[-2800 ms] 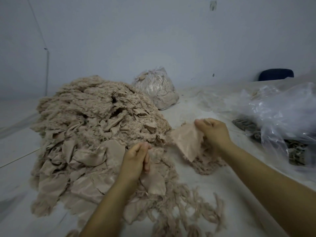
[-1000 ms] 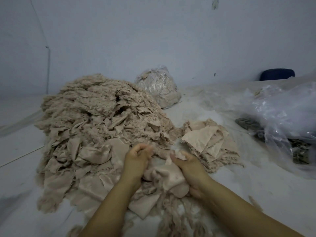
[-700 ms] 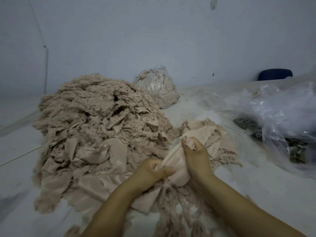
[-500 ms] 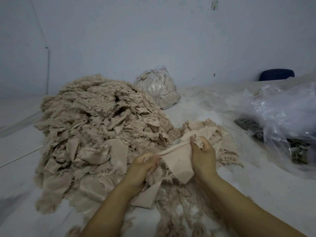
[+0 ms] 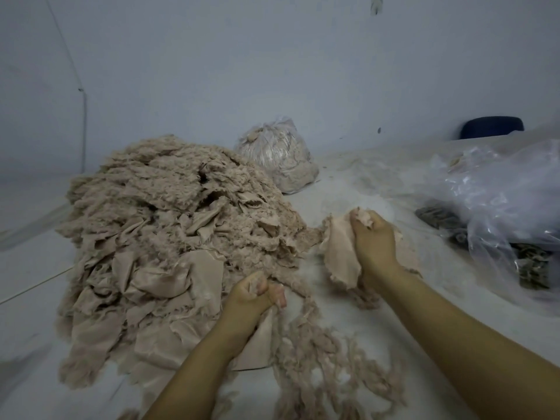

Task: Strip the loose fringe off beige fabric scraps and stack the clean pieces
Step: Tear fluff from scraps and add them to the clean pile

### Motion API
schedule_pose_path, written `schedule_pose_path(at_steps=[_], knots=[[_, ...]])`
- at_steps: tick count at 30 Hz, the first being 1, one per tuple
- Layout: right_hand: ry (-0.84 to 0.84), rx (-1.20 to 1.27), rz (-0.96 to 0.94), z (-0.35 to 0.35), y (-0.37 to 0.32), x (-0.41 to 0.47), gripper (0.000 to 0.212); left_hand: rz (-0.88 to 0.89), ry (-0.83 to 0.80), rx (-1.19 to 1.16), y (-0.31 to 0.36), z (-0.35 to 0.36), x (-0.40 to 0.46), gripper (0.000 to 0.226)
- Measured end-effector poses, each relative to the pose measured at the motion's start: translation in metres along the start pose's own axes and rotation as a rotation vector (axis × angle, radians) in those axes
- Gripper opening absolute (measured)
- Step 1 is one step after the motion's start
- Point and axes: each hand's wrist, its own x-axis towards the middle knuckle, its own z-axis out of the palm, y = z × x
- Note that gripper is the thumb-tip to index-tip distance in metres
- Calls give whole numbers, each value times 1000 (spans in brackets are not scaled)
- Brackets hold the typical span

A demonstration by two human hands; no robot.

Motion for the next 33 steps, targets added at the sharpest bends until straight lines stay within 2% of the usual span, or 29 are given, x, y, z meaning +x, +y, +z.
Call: schedule_pose_path(at_steps=[2,4,5,7,9,11,12,14,15,17,19,21,25,28,30,33], knots=[[-33,-213,-10,-12,-6,21,22,-22,-13,85,-2,3,0,29],[-53,-510,-9,-26,-5,35,40,-49,-28,179,-4,5,-2,28],[-21,-605,-23,-33,-2,39,48,-61,-28,194,-2,6,-3,32],[90,-666,-55,-41,3,38,49,-67,-3,185,0,6,-3,36],[129,-597,-132,-41,4,24,37,-56,26,216,0,7,-1,36],[8,-446,-200,-34,4,-2,19,-71,59,186,-3,8,1,44],[-116,-363,-191,-27,2,-20,10,-91,73,114,-4,8,1,47],[-455,-179,-38,-12,-1,-58,2,-128,49,-102,-2,8,1,52],[-604,-115,45,-4,1,-74,8,-138,36,-188,0,9,0,53],[-771,-96,102,10,7,-98,21,-156,61,-300,3,11,1,51],[-794,-115,117,18,13,-110,18,-183,79,-384,2,12,3,53],[-725,-85,125,17,14,-110,15,-198,40,-406,2,10,3,51],[-533,177,300,9,13,-101,25,-239,-30,-263,1,2,2,41],[-487,287,432,7,15,-101,26,-221,109,-231,-3,1,4,26],[-489,383,494,7,14,-102,22,-171,230,-299,-1,-4,7,27],[-612,477,508,5,12,-104,15,-130,293,-275,3,-8,7,22]])
